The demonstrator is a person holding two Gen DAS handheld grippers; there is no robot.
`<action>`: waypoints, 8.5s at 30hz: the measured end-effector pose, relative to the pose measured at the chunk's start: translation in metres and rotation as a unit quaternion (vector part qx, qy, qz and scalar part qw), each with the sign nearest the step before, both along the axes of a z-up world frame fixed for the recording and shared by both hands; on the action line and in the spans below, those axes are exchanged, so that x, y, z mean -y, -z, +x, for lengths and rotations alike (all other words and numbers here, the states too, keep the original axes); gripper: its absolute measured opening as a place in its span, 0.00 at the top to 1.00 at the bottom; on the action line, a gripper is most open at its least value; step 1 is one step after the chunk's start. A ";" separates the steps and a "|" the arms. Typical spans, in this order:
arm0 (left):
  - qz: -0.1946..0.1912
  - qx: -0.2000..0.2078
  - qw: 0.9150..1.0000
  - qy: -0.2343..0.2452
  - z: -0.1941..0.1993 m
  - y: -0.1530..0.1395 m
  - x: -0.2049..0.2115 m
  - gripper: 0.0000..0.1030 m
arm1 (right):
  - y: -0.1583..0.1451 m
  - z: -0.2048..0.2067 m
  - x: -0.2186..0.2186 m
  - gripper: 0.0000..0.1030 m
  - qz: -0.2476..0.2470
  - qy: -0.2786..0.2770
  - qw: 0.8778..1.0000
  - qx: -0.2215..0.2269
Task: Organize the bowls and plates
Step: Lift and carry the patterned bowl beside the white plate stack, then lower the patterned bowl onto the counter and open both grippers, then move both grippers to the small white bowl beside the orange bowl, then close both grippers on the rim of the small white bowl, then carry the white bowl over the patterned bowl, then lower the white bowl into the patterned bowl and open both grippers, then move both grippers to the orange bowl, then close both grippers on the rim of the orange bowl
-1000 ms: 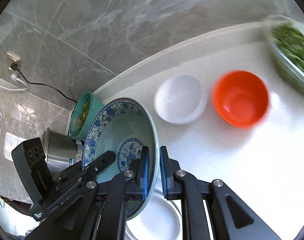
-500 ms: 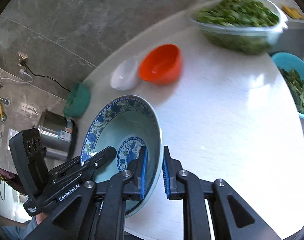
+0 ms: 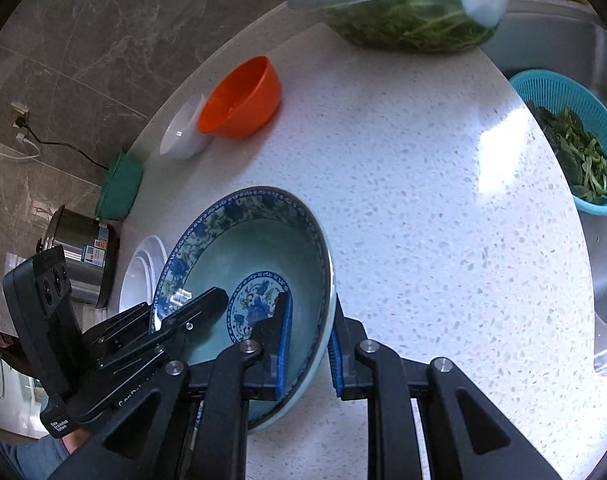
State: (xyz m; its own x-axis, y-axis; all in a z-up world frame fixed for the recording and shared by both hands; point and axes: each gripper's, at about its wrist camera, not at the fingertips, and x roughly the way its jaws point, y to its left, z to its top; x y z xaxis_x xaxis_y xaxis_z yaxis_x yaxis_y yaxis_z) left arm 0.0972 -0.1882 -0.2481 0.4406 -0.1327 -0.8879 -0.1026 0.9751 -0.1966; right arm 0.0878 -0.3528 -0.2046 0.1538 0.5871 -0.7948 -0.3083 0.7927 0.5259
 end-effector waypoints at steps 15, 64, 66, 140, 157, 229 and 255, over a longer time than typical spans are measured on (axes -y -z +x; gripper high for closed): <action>-0.007 0.001 1.000 0.001 -0.002 0.007 -0.004 0.81 | 0.007 -0.004 0.004 0.64 0.004 0.001 1.000 0.007; -0.141 0.004 0.986 0.087 0.205 -0.018 -0.373 0.17 | -0.025 0.092 -0.205 0.10 0.189 0.230 0.948 -0.109; -0.134 -0.011 0.986 0.095 0.221 -0.008 -0.375 0.17 | -0.016 0.096 -0.211 0.25 0.180 0.245 0.945 -0.121; -0.158 -0.038 0.978 0.133 0.135 -0.075 -0.249 0.90 | -0.035 0.026 -0.159 0.71 0.162 0.209 0.959 -0.101; -0.141 -0.109 0.979 0.102 0.055 -0.039 -0.057 0.90 | 0.013 -0.014 -0.012 0.71 0.081 0.119 0.978 -0.148; 0.060 -0.043 0.994 0.081 0.223 -0.062 -0.168 0.25 | -0.044 0.139 -0.123 0.46 -0.052 0.010 0.998 0.024; 0.006 -0.086 0.992 0.090 0.260 0.022 -0.158 0.74 | 0.023 0.169 -0.175 0.64 -0.090 0.001 0.996 -0.019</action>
